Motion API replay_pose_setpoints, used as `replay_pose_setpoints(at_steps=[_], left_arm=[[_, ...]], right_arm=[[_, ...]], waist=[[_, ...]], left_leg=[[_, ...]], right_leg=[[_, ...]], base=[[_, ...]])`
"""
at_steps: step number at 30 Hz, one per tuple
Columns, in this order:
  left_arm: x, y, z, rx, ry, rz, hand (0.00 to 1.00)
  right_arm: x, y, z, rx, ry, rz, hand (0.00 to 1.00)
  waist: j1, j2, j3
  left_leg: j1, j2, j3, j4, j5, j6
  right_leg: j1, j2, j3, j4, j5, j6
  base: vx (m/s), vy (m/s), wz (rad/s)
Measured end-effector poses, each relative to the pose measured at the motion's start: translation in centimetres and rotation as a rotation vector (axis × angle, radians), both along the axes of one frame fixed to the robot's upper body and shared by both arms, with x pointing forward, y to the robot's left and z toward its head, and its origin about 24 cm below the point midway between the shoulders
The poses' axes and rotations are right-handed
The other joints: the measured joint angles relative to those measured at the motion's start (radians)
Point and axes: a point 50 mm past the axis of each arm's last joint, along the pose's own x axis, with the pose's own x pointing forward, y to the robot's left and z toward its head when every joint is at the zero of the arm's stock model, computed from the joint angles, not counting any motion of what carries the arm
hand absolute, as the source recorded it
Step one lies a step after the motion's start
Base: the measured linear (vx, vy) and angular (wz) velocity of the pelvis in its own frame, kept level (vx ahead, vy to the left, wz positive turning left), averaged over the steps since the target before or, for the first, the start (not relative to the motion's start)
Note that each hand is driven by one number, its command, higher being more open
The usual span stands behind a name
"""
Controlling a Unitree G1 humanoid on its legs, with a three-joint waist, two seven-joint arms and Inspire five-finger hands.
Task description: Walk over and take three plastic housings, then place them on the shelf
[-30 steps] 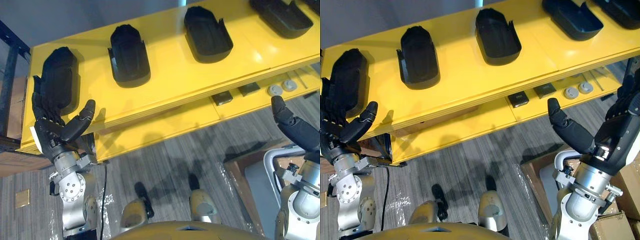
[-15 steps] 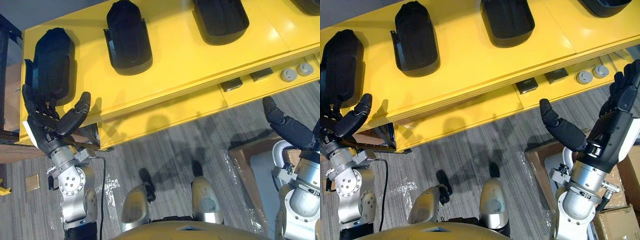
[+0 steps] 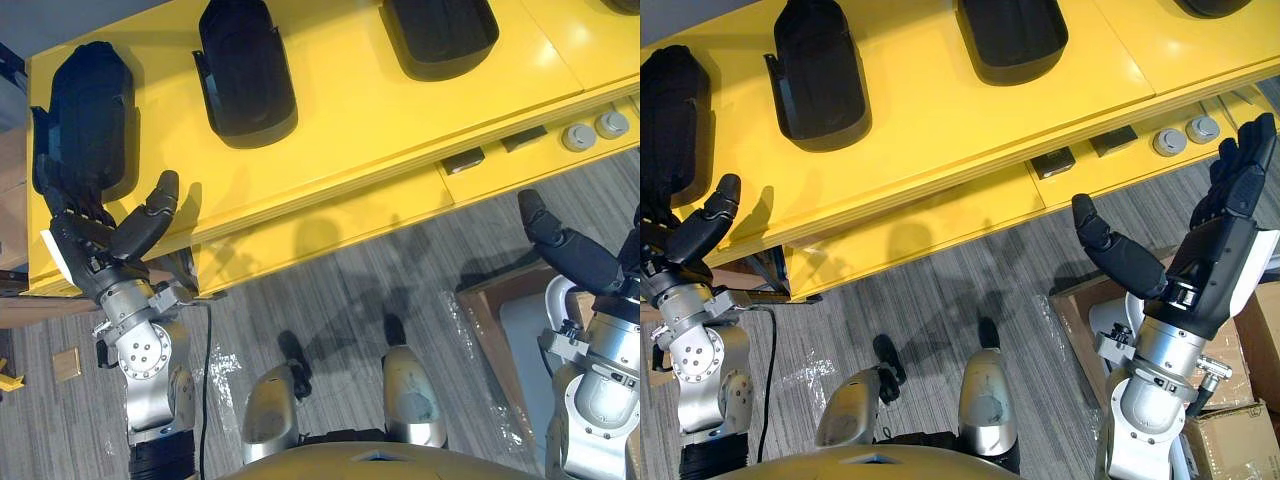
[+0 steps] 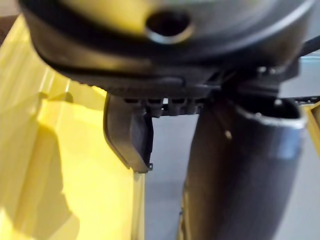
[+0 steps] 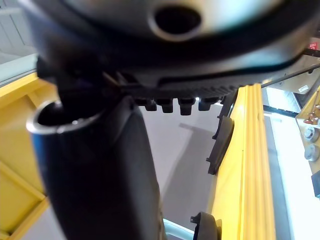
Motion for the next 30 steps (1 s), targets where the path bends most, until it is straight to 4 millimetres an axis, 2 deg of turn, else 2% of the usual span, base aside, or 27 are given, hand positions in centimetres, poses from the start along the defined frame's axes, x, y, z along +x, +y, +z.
replay_pose_setpoints(at_steps=[10, 13, 18, 19, 25, 28, 30], left_arm=[[0.3, -0.5, -0.1, 0.004, -0.003, -0.056, 1.00], [-0.6, -1.3, -0.3, 0.033, 0.015, -0.122, 1.00], [-2.0, -1.9, -0.2, 0.075, 0.022, -0.193, 1.00], [-2.3, -2.2, 0.2, 0.096, 0.008, -0.218, 1.00], [-2.7, -2.4, 0.4, 0.132, 0.002, -0.274, 1.00], [-2.9, -2.6, 0.1, 0.117, 0.003, -0.327, 1.00], [-3.1, -3.2, -0.5, 0.115, 0.027, -0.387, 1.00]], right_arm=[[0.0, 0.4, -0.3, 0.005, 0.018, 0.026, 1.00], [-0.3, 0.9, -0.5, 0.022, 0.021, 0.036, 1.00], [-0.7, 1.4, -1.2, 0.054, 0.035, 0.047, 1.00], [-0.7, 1.7, -1.2, 0.058, 0.026, 0.060, 1.00], [-0.6, 2.3, -1.3, 0.112, -0.010, 0.089, 1.00], [-0.4, 2.7, -1.4, 0.160, -0.018, 0.149, 1.00], [-0.1, 3.5, -1.5, 0.159, -0.004, 0.210, 1.00]], waist=[[0.000, -0.004, -0.002], [0.000, -0.009, -0.012], [0.004, -0.015, -0.088], [0.006, -0.016, -0.127], [0.036, -0.019, -0.192], [0.038, -0.026, -0.200], [0.040, -0.029, -0.227]], left_leg=[[0.037, 0.000, 0.005, -0.008, -0.002, -0.002], [0.057, -0.002, 0.002, -0.025, -0.002, -0.004], [0.085, -0.006, -0.014, -0.056, 0.005, -0.007], [0.093, -0.011, -0.028, -0.071, 0.009, -0.009], [0.140, -0.020, -0.039, -0.107, 0.016, -0.013], [0.158, -0.021, -0.048, -0.112, 0.017, -0.014], [0.160, -0.022, -0.051, -0.123, 0.019, -0.016]], right_leg=[[0.036, 0.001, 0.004, -0.018, 0.002, 0.003], [0.064, 0.001, -0.005, -0.040, 0.004, 0.006], [0.111, -0.001, -0.029, -0.075, 0.007, 0.009], [0.132, -0.004, -0.046, -0.094, 0.007, 0.009], [0.190, -0.011, -0.070, -0.132, 0.010, 0.013], [0.216, -0.011, -0.082, -0.145, 0.012, 0.016], [0.219, -0.011, -0.088, -0.150, 0.012, 0.016]], base=[[0.00, -0.001, -0.01], [0.01, -0.002, 0.03], [0.07, -0.004, 0.14], [0.06, 0.005, 0.22], [0.03, 0.007, 0.10], [0.00, -0.004, 0.08], [-0.02, -0.010, 0.05]])
